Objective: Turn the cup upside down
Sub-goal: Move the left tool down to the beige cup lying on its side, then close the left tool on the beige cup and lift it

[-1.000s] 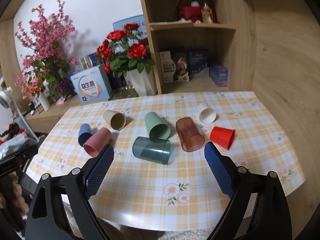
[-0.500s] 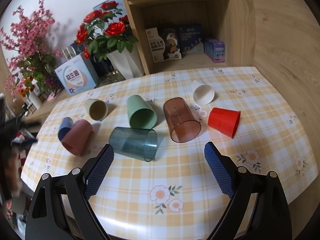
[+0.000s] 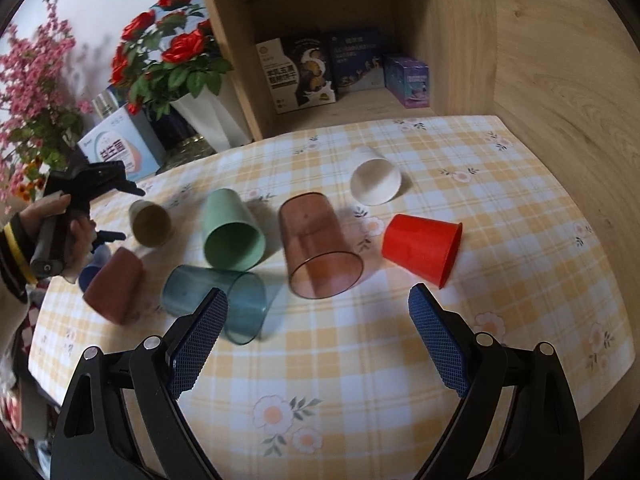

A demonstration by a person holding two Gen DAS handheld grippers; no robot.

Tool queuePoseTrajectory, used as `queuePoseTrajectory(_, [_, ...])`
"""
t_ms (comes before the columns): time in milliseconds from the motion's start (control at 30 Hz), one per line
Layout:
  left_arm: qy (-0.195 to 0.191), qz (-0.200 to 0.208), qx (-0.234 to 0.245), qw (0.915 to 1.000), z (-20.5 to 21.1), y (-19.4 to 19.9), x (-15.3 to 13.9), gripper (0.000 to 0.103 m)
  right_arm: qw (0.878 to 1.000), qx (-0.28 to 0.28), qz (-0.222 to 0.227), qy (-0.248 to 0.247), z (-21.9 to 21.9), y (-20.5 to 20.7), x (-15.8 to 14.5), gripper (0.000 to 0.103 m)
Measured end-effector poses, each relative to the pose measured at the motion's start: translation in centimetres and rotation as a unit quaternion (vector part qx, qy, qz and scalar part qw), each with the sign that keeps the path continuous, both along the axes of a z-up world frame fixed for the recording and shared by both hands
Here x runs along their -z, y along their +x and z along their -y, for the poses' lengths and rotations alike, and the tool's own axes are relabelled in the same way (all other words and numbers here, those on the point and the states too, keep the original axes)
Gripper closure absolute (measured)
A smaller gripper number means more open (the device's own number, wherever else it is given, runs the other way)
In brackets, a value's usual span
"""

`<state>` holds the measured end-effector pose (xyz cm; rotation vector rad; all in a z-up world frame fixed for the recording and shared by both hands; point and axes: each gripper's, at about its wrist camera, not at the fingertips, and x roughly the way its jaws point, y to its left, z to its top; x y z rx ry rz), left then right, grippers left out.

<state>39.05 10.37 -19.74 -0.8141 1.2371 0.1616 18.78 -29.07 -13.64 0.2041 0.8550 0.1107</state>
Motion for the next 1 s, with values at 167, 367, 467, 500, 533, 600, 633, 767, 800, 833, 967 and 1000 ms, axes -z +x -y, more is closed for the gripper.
queuePoseTrajectory(167, [-0.008,-0.020,0.011,0.9997,0.9,1.6,1.7,0.021,1.000,0.002,-0.013,0.003,0.3,1.1,1.0,0.014])
queuePoseTrajectory(367, [0.014,-0.028,0.031,0.9990,1.6,3.6,2.5,0.024,1.000,-0.002,-0.018,0.003,0.2,1.6,1.3,0.014])
queuePoseTrajectory(467, [0.023,-0.026,0.036,0.9987,1.7,4.1,2.5,0.026,1.000,0.001,-0.022,0.005,0.4,1.7,1.5,0.014])
queuePoseTrajectory(500, [0.024,-0.024,0.035,0.9988,1.6,4.2,2.6,0.026,1.000,0.001,-0.023,0.005,0.4,1.7,1.6,0.014])
queuePoseTrajectory(533, [0.027,-0.023,0.036,0.9987,1.6,4.3,2.5,0.029,1.000,0.002,-0.024,0.005,0.4,1.7,1.6,0.014])
queuePoseTrajectory(600, [0.029,-0.008,0.055,0.9981,1.9,4.2,2.3,0.041,1.000,0.002,-0.025,0.008,0.4,1.7,1.7,0.014])
queuePoseTrajectory(633, [0.034,-0.004,0.064,0.9974,2.2,4.1,2.1,0.041,1.000,0.002,-0.024,0.010,0.4,1.7,1.5,0.014])
queuePoseTrajectory(767, [0.030,0.026,0.093,0.9949,2.9,2.7,0.7,0.041,1.000,0.003,-0.015,0.009,0.4,1.5,1.0,0.014])
queuePoseTrajectory(800, [0.029,0.031,0.098,0.9942,3.1,2.3,0.2,0.041,1.000,0.002,-0.013,0.012,0.3,1.4,0.9,0.014])
queuePoseTrajectory(833, [0.029,0.033,0.101,0.9939,3.1,2.0,-0.1,0.041,1.000,0.002,-0.012,0.013,0.3,1.3,0.7,0.014])
queuePoseTrajectory(967, [0.026,0.051,0.113,0.9920,3.4,0.1,-2.5,0.041,1.000,-0.006,-0.009,0.019,-0.2,0.7,0.2,0.014])
queuePoseTrajectory(1000, [0.029,0.054,0.118,0.9912,3.6,-0.4,-3.0,0.041,1.000,-0.006,-0.008,0.020,-0.3,0.5,0.1,0.014])
